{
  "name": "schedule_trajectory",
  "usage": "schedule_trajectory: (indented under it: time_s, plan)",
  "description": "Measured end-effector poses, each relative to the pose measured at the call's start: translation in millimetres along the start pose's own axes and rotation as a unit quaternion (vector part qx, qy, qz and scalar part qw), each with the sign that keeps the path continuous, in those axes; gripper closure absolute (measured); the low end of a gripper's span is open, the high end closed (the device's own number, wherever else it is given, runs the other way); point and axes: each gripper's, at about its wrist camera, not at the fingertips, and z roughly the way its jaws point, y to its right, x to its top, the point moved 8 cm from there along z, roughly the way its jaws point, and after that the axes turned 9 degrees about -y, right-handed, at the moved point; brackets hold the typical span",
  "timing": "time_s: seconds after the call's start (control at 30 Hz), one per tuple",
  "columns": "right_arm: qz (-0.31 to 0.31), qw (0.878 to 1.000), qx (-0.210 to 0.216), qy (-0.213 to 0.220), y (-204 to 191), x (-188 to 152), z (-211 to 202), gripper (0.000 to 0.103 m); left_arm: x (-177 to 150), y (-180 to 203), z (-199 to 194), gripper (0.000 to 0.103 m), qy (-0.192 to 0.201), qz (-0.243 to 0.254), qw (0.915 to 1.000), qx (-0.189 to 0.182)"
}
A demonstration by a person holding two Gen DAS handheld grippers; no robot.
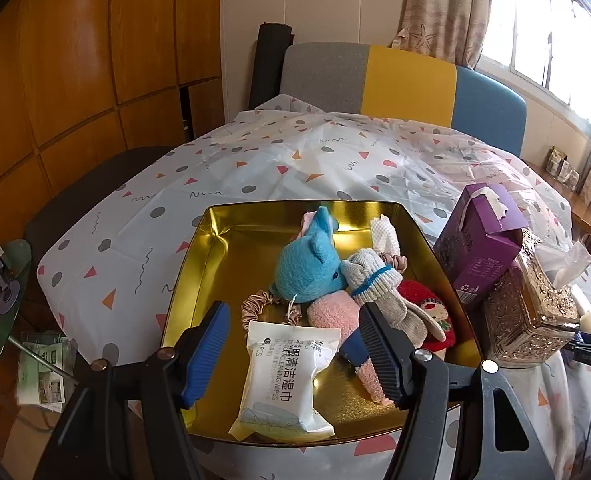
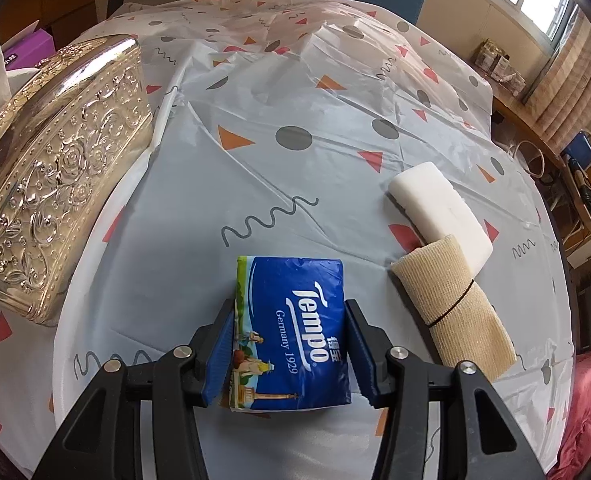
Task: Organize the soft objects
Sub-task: 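Open the left gripper to drop the wipes pack into the gold tray, then carry the blue Tempo tissue pack into the gold tray and open the right gripper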
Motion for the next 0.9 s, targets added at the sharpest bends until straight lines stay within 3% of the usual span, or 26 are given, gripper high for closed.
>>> schedule_trajectory:
  time_s: [0.23,0.47,0.77,0.9]
  plan:
    - [0.038,0.999,0.007,-0.013,3.6,3.4,0.2,0.051,-2.1,-8.7,-1.0,0.032,-0.002,-0.005,1.0,0.004]
    - [0.124,0.991,0.044,-0.004,22.7,21.8,-11.0,0.052,-4.1,-17.2,2.1,0.031,-0.007,-0.01,0.9999,0.005]
    - [0.137,0.985,0.056,0.09,24.9,81.6,-94.4,0.052,-7.1,-24.0,8.0,0.031,-0.014,-0.017,0.9998,0.004]
    - [0.089,0.979,0.082,0.161,-12.0,112.6,-163.8,0.052,-3.9,-37.5,7.8,0.031,-0.012,-0.032,0.9994,0.01]
